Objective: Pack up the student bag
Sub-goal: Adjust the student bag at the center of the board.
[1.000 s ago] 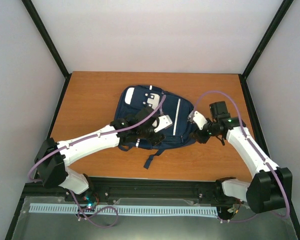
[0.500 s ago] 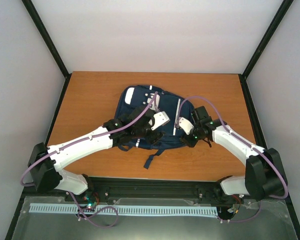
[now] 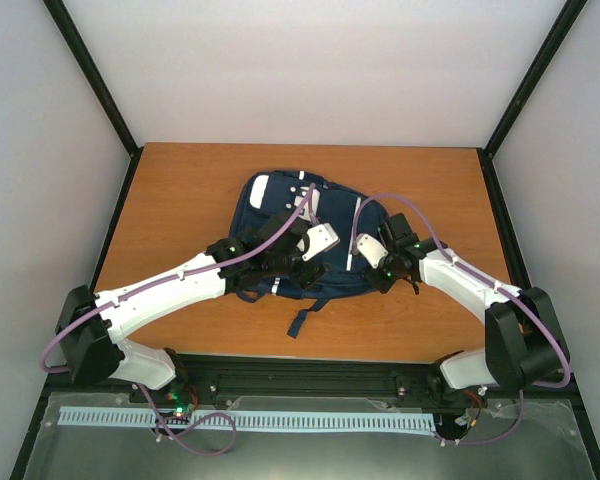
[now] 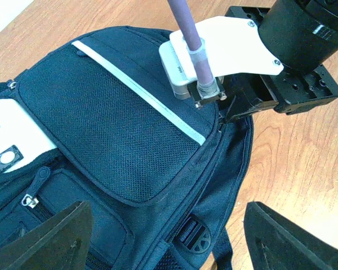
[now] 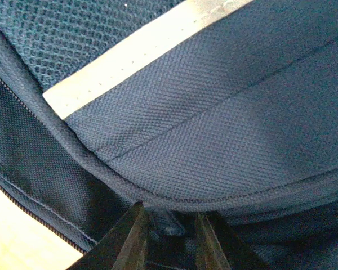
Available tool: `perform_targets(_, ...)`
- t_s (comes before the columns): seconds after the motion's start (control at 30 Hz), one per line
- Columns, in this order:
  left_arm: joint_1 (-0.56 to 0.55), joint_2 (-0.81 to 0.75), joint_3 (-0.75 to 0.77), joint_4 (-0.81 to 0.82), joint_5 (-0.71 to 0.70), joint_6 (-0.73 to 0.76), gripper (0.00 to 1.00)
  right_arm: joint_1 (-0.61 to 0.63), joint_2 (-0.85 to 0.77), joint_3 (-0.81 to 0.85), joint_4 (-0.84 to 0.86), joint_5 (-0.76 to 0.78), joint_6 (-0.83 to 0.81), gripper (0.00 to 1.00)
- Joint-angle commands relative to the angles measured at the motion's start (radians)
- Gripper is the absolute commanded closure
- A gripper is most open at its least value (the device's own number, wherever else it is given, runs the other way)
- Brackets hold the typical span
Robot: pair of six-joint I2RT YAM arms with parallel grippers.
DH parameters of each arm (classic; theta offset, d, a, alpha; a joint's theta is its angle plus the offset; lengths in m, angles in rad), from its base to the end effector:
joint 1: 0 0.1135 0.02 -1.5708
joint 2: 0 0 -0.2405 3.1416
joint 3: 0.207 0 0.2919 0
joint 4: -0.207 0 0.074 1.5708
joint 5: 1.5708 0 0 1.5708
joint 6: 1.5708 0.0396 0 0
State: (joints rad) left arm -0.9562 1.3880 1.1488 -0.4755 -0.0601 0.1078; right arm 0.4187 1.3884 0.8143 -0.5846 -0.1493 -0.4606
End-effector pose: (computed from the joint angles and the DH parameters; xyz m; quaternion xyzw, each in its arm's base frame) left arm 0.2059 -0.2877 0.2662 0.4505 0.7900 -0.1459 0.3894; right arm 0.2663 0.1250 0.1416 -0.4293 0.8768 0.0687 0.2055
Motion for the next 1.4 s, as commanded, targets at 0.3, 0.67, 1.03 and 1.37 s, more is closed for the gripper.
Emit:
perform_targets(0.3, -0.011, 0.000, -0.004, -0.002, 0.006, -0.005, 0.24, 0.008, -0.037, -0.006, -0.017, -0.004, -0.002, 0.93)
perform_targets(0.67, -0.012, 0.008, -0.002, -0.002, 0.017, -0.005, 0.24, 0.008, -0.056, -0.017, -0.021, -0.011, -0.030, 0.80)
perform_targets(1.03, -0.012, 0.010, -0.003, -0.002, 0.024, -0.003, 0.24, 0.007, -0.031, -0.026, -0.008, -0.006, -0.052, 0.65)
perform_targets(1.37, -0.012, 0.004, -0.001, -0.002, 0.027, -0.002, 0.24, 0.049, 0.035, -0.015, -0.005, -0.013, -0.053, 0.68)
